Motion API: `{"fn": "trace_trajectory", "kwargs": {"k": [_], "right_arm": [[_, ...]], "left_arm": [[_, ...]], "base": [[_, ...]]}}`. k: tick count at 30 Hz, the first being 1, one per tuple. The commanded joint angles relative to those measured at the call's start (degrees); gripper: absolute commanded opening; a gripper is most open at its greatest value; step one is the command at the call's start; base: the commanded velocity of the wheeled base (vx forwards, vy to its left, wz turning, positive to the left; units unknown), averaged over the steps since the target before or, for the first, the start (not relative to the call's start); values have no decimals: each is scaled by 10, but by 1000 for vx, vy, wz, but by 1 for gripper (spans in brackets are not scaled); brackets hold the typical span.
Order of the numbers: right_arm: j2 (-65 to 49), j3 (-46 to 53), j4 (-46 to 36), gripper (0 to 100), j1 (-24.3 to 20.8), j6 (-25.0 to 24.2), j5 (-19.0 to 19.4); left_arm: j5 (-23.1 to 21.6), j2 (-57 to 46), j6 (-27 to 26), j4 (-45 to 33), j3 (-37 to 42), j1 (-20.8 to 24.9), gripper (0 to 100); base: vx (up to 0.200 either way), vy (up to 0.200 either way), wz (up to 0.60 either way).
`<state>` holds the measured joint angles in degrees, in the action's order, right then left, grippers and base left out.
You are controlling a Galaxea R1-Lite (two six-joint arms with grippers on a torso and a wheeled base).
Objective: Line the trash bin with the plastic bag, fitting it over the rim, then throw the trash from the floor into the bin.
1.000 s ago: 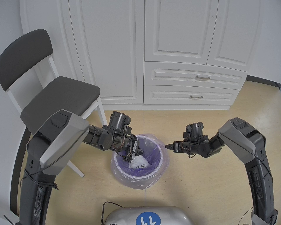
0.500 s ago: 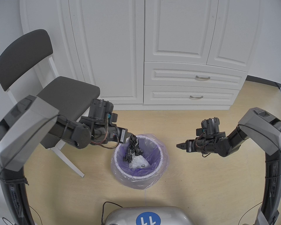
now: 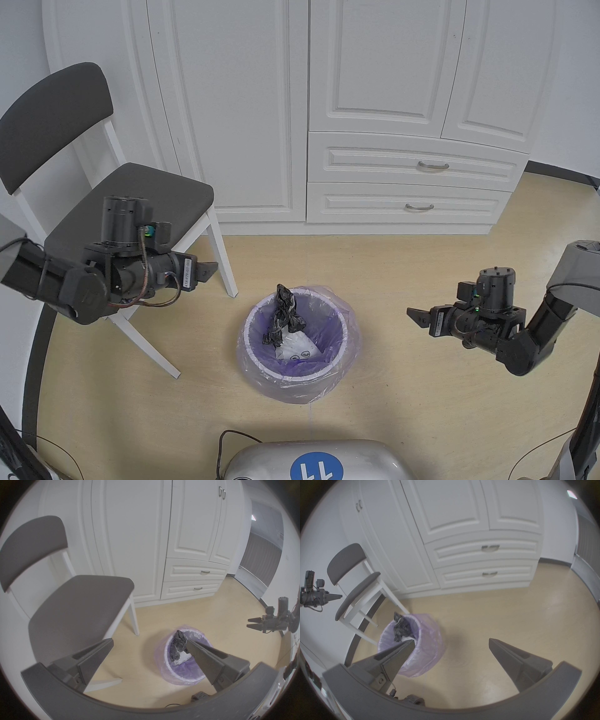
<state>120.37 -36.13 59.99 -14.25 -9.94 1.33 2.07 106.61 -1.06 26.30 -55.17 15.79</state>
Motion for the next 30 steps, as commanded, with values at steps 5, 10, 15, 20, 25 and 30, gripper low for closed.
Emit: {"fn": "trace_trajectory", "kwargs": {"k": [5,10,15,20,25,30], "right_arm": [[-67,130,135,100,4,69,-54],[-90,161,196,100,-11,92,-65],[-92,211,294,100,-12,161,-63],[-85,235,300,100,-10,223,-71],[-76,231,300,100,-4,253,-72],[11,148,278,100,19,261,-72]], "left_arm": [[53,-160,-7,11,107,-23,100],[64,-179,-10,15,162,-22,100],[72,-185,-9,50,204,-13,100],[76,-194,-9,111,261,-2,100],[82,-211,-5,172,311,-3,100],[81,-206,-4,243,371,3,100]], "base": [[0,0,0],[0,0,0],[0,0,0],[0,0,0],[0,0,0],[0,0,0]]}}
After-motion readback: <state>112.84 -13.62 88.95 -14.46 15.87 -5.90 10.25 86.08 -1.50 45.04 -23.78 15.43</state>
